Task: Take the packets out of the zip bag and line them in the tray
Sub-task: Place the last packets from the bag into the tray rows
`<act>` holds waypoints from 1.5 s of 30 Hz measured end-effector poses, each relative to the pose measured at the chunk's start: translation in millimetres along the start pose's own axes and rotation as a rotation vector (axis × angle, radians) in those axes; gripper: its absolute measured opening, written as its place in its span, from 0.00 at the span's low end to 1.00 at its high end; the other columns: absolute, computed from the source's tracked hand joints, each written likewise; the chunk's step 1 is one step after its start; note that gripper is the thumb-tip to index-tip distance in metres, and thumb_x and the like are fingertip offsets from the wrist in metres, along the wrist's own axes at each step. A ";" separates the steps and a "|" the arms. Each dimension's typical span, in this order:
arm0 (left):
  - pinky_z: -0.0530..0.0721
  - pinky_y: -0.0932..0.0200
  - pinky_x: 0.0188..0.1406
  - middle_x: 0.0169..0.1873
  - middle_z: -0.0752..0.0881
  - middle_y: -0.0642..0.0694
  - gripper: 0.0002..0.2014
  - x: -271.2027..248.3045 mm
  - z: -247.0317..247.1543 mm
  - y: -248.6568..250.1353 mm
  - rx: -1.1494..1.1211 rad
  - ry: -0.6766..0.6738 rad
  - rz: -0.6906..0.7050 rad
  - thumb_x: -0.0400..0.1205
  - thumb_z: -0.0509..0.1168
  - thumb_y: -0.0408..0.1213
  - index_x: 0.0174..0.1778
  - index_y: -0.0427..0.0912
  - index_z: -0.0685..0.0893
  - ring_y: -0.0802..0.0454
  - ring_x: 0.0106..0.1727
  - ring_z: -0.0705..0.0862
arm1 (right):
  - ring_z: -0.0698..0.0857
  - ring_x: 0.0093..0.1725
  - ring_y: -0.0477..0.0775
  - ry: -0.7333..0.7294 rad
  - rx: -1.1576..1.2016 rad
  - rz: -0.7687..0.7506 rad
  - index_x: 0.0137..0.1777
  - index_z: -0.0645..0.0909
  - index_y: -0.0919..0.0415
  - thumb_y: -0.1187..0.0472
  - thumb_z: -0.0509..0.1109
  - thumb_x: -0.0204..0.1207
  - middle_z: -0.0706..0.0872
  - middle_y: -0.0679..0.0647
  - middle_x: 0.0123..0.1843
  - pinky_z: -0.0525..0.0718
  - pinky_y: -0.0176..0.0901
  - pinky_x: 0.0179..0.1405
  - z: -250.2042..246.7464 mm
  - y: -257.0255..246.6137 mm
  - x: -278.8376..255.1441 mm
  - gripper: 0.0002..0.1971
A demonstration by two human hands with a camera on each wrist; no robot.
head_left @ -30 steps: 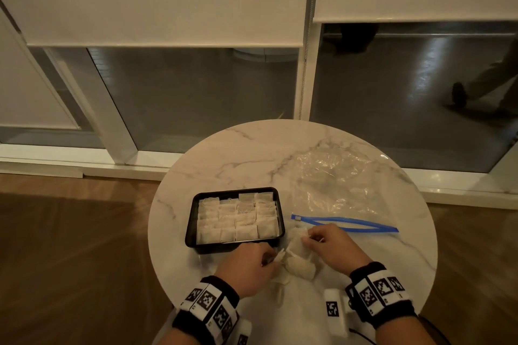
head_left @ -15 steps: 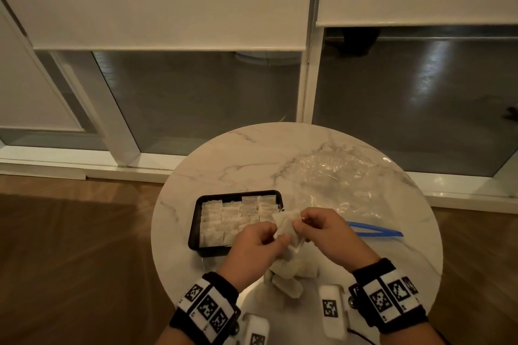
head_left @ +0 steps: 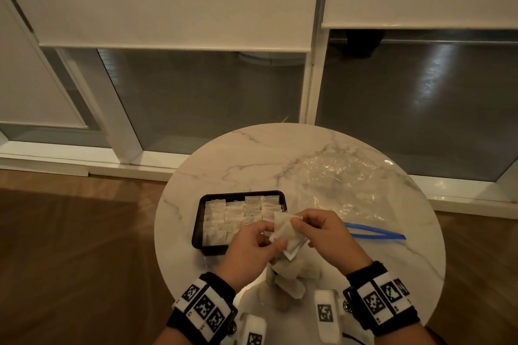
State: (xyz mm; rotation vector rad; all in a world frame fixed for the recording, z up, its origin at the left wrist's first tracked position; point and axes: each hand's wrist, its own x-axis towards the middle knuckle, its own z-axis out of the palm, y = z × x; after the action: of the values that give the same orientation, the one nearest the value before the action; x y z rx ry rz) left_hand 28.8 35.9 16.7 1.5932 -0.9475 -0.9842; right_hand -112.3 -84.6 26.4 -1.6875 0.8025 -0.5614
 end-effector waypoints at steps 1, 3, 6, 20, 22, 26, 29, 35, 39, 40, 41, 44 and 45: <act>0.81 0.67 0.29 0.33 0.92 0.47 0.09 -0.1 0.3 -0.1 0.002 0.009 -0.006 0.83 0.73 0.35 0.59 0.45 0.86 0.58 0.30 0.86 | 0.86 0.35 0.33 0.009 0.004 0.000 0.43 0.89 0.53 0.61 0.70 0.83 0.91 0.43 0.36 0.79 0.24 0.32 -0.5 0.2 0.3 0.09; 0.80 0.68 0.29 0.33 0.91 0.46 0.14 1.0 -0.8 -3.1 0.007 0.036 -0.016 0.83 0.73 0.35 0.63 0.48 0.83 0.61 0.30 0.86 | 0.85 0.34 0.33 0.026 0.003 0.000 0.43 0.89 0.55 0.62 0.70 0.83 0.90 0.43 0.33 0.79 0.24 0.31 -2.0 0.0 0.4 0.09; 0.80 0.68 0.31 0.40 0.92 0.42 0.15 1.3 -4.6 -6.6 0.042 0.068 -0.017 0.83 0.73 0.36 0.65 0.51 0.83 0.63 0.32 0.86 | 0.85 0.33 0.37 0.066 -0.008 -0.010 0.43 0.89 0.57 0.62 0.69 0.83 0.89 0.46 0.32 0.79 0.28 0.30 -4.9 3.3 0.7 0.09; 0.83 0.63 0.40 0.48 0.90 0.50 0.05 5.1 -45.0 -26.4 -0.134 0.518 -0.015 0.88 0.64 0.38 0.56 0.48 0.86 0.54 0.46 0.87 | 0.90 0.39 0.53 0.160 0.070 0.118 0.49 0.86 0.62 0.75 0.72 0.77 0.90 0.61 0.45 0.91 0.45 0.37 4.2 22.5 18.0 0.08; 0.83 0.60 0.41 0.48 0.89 0.49 0.05 6.6 -52.9 -31.0 -0.153 0.584 -0.034 0.89 0.63 0.39 0.56 0.48 0.84 0.52 0.47 0.87 | 0.90 0.40 0.54 0.176 0.048 0.120 0.49 0.85 0.62 0.75 0.72 0.77 0.89 0.61 0.47 0.92 0.45 0.38 7.1 23.1 22.8 0.08; 0.86 0.50 0.54 0.50 0.88 0.50 0.05 9.6 -66.8 -46.5 -0.097 0.644 -0.096 0.89 0.63 0.42 0.56 0.49 0.83 0.50 0.53 0.87 | 0.89 0.40 0.54 0.148 -0.079 0.125 0.49 0.86 0.56 0.69 0.73 0.77 0.88 0.57 0.46 0.93 0.50 0.39 16.2 25.7 36.0 0.07; 0.86 0.51 0.55 0.49 0.88 0.53 0.03 8.9 -70.9 -54.5 -0.057 0.648 -0.114 0.89 0.63 0.42 0.54 0.54 0.82 0.53 0.52 0.86 | 0.87 0.44 0.47 0.085 -0.351 0.079 0.52 0.86 0.50 0.63 0.72 0.78 0.87 0.45 0.45 0.88 0.42 0.42 23.8 23.7 48.7 0.07; 0.89 0.51 0.54 0.49 0.89 0.52 0.04 8.0 -73.4 -62.3 -0.024 0.632 -0.111 0.88 0.63 0.44 0.57 0.52 0.82 0.53 0.52 0.88 | 0.85 0.45 0.47 -0.085 -0.702 0.118 0.54 0.85 0.48 0.65 0.67 0.75 0.86 0.47 0.47 0.83 0.37 0.44 34.5 11.8 70.4 0.13; 0.89 0.50 0.56 0.48 0.89 0.52 0.03 8.7 -73.9 -62.5 -0.042 0.616 -0.097 0.88 0.64 0.43 0.54 0.54 0.82 0.55 0.51 0.88 | 0.86 0.51 0.51 -0.246 -0.872 0.170 0.56 0.85 0.50 0.66 0.67 0.75 0.87 0.51 0.55 0.88 0.44 0.53 41.5 5.9 80.5 0.14; 0.89 0.49 0.56 0.48 0.90 0.52 0.03 9.2 -75.0 -63.1 -0.047 0.609 -0.098 0.88 0.65 0.44 0.55 0.54 0.83 0.54 0.51 0.88 | 0.86 0.53 0.52 -0.270 -0.918 0.167 0.56 0.85 0.51 0.65 0.66 0.76 0.87 0.52 0.57 0.88 0.46 0.55 43.5 4.7 82.0 0.13; 0.89 0.49 0.56 0.48 0.90 0.52 0.03 9.6 -76.1 -63.3 -0.053 0.605 -0.097 0.88 0.65 0.44 0.54 0.54 0.84 0.54 0.51 0.89 | 0.86 0.54 0.53 -0.284 -0.959 0.166 0.57 0.85 0.51 0.65 0.66 0.77 0.87 0.52 0.59 0.88 0.47 0.57 45.2 3.1 82.8 0.13; 0.89 0.53 0.51 0.48 0.91 0.50 0.03 10.0 -78.6 -62.3 -0.080 0.600 -0.094 0.88 0.65 0.43 0.54 0.52 0.84 0.54 0.51 0.90 | 0.85 0.59 0.56 -0.312 -1.066 0.160 0.60 0.85 0.53 0.65 0.64 0.78 0.86 0.54 0.62 0.86 0.47 0.60 49.4 -0.4 85.2 0.15; 0.89 0.55 0.50 0.48 0.90 0.50 0.03 9.7 -79.0 -61.4 -0.082 0.599 -0.093 0.88 0.65 0.42 0.54 0.51 0.84 0.54 0.51 0.89 | 0.85 0.60 0.56 -0.326 -1.089 0.161 0.61 0.85 0.54 0.65 0.64 0.79 0.86 0.54 0.62 0.85 0.47 0.60 50.6 -1.0 85.7 0.15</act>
State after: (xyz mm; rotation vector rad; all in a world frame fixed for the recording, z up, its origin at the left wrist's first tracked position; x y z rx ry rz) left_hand 112.2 65.7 -30.9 1.7288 -0.4178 -0.5390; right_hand -19.3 -116.7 10.9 -2.5562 1.0694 0.3644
